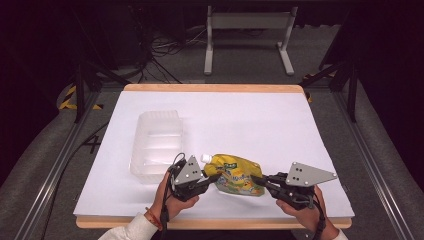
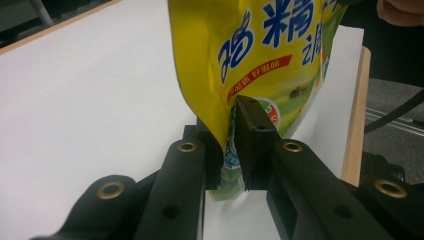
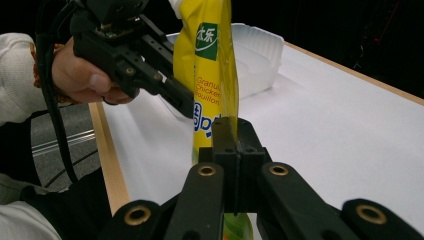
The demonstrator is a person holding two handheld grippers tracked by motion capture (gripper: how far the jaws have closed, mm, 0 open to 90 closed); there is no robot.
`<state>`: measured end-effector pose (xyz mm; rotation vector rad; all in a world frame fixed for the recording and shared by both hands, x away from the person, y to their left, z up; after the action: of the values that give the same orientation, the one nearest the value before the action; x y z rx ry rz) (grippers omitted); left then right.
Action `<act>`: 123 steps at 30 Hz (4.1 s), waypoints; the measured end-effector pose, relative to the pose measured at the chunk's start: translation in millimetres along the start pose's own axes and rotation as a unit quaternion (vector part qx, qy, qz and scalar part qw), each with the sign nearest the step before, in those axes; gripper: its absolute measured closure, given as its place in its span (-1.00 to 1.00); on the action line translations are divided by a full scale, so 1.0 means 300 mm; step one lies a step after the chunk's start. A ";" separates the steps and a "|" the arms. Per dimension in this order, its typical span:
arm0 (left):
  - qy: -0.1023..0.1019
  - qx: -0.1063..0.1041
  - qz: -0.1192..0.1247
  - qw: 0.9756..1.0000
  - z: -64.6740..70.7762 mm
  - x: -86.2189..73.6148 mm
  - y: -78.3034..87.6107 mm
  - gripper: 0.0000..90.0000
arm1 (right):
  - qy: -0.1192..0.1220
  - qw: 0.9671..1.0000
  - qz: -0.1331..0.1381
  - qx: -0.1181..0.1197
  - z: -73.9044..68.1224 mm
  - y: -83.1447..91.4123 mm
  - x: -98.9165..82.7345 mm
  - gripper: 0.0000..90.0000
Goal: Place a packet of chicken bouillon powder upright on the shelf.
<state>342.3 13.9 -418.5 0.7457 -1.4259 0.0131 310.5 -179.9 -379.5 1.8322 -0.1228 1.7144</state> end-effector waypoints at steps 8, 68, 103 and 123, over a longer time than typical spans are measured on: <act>-0.011 0.043 0.001 0.999 -0.019 0.020 0.051 0.90 | 0.003 1.000 0.008 0.007 -0.014 -0.046 0.041 1.00; 0.038 0.160 0.071 0.984 -0.418 0.028 0.362 0.89 | 0.049 0.997 0.053 0.029 -0.003 -0.512 0.327 1.00; 0.071 0.182 0.073 0.978 -0.521 -0.084 0.410 0.90 | 0.046 0.997 0.046 0.044 -0.032 -0.706 0.311 1.00; 0.068 0.184 0.022 0.980 -0.518 -0.157 0.348 0.94 | 0.040 0.998 0.010 0.046 -0.042 -0.760 0.214 1.00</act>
<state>425.3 187.9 -406.8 0.9960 -1.3225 0.3632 415.6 31.2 -404.4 1.8301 -0.0301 1.8328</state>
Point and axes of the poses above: each handheld gripper's, and its own axes: y roughly backward along the jaws, x roughly out of its top, z roughly to its right, the point moved 7 cm from there along -y, roughly forward along the jaws, and after that the axes turned 2 degrees about x, right-handed, at the moved point
